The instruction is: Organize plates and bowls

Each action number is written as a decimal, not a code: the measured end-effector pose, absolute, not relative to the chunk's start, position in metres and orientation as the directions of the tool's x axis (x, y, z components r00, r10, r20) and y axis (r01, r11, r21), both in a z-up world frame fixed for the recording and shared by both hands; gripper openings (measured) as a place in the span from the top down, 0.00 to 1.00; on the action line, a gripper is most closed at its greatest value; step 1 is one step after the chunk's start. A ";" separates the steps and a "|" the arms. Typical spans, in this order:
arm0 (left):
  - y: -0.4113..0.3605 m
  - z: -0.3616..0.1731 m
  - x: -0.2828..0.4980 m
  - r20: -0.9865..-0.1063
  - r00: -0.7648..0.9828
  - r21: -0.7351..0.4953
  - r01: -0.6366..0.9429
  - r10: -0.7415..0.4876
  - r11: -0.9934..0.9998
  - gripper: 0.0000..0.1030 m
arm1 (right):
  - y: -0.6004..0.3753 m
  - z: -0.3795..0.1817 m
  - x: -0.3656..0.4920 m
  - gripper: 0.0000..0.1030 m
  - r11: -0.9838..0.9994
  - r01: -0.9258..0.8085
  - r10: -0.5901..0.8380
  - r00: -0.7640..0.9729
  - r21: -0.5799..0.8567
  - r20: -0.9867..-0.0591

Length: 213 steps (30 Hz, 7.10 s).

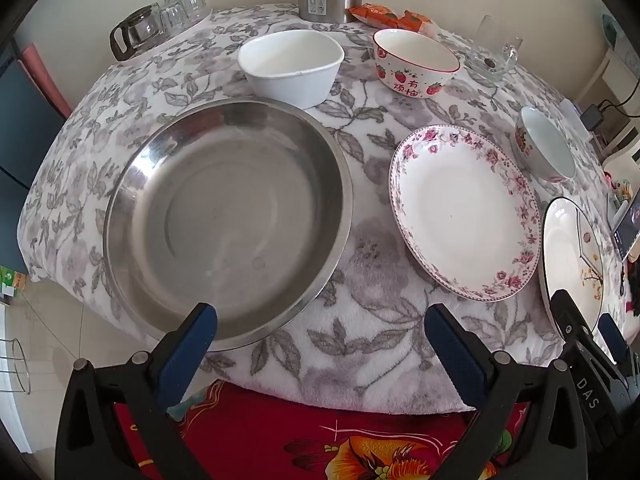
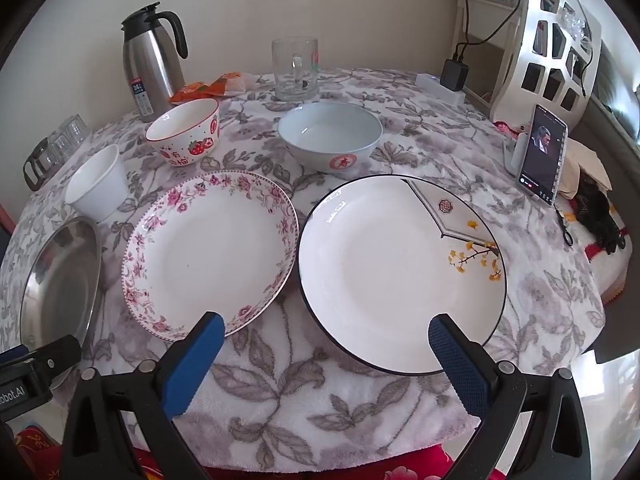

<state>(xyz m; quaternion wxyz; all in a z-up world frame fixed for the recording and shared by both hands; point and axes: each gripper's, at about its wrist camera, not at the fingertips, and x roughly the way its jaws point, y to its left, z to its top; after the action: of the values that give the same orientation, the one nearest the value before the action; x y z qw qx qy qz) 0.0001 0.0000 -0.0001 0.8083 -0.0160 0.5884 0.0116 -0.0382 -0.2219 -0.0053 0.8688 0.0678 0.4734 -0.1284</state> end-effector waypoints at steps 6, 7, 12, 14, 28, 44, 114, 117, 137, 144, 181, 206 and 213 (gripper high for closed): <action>0.000 0.000 0.000 -0.952 0.307 -0.012 -0.039 0.000 0.999 0.00 | -0.222 -0.005 -0.038 0.00 0.958 0.287 -0.160 0.518 -0.005 -0.840; 0.000 0.000 0.000 -0.952 0.307 -0.012 -0.039 0.000 0.999 0.00 | -0.222 -0.005 -0.038 0.00 0.958 0.287 -0.159 0.519 -0.004 -0.840; 0.000 0.000 0.000 -0.951 0.309 -0.012 -0.036 0.000 0.999 0.00 | -0.222 -0.005 -0.038 0.00 0.958 0.287 -0.160 0.518 -0.006 -0.840; -0.001 0.000 0.000 -0.951 0.309 -0.013 -0.035 -0.001 0.999 0.00 | -0.222 -0.005 -0.038 0.00 0.958 0.287 -0.161 0.517 -0.006 -0.840; -0.002 -0.001 -0.003 -0.951 0.309 -0.012 -0.033 -0.001 0.999 0.00 | -0.222 -0.006 -0.038 0.00 0.957 0.289 -0.164 0.516 -0.009 -0.841; -0.002 -0.001 -0.003 -0.953 0.302 -0.012 -0.033 -0.001 0.999 0.00 | -0.221 -0.007 -0.038 0.00 0.957 0.289 -0.166 0.515 -0.012 -0.841; 0.206 -0.067 0.065 -0.929 0.369 -0.188 -0.425 -0.020 0.885 0.00 | -0.032 -0.063 0.085 0.37 0.950 -0.136 0.314 0.442 0.283 -0.841; 0.205 -0.069 0.067 -0.930 0.368 -0.173 -0.416 -0.009 0.893 0.00 | -0.032 -0.065 0.088 0.44 0.950 -0.137 0.312 0.439 0.281 -0.843; 0.200 -0.070 0.072 -0.935 0.349 -0.085 -0.383 0.059 0.920 0.33 | -0.036 -0.064 0.086 0.72 0.950 -0.126 0.311 0.442 0.285 -0.842; 0.197 -0.067 0.071 -0.933 0.358 -0.101 -0.365 0.040 0.926 0.51 | -0.039 -0.060 0.084 0.72 0.946 -0.124 0.322 0.444 0.298 -0.836; 0.141 0.030 0.038 -0.865 0.498 -0.117 -0.306 0.054 0.945 0.54 | -0.104 0.041 0.035 0.72 0.931 -0.224 0.363 0.641 0.288 -0.676; -0.033 0.049 0.075 -0.865 0.500 -0.096 -0.066 -0.051 0.993 0.54 | -0.272 0.040 0.024 0.71 0.922 0.055 0.226 0.729 0.384 -0.646; -0.056 0.030 0.086 -0.889 0.449 -0.107 -0.020 -0.087 0.994 0.54 | -0.292 0.019 0.026 0.71 0.913 0.117 0.206 0.695 0.390 -0.689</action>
<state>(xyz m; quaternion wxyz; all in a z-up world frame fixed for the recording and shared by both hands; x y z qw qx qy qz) 0.0861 -0.0555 0.0296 0.8496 -0.0509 0.5246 -0.0197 0.0261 -0.2919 0.0194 0.8970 0.2069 0.3899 0.0247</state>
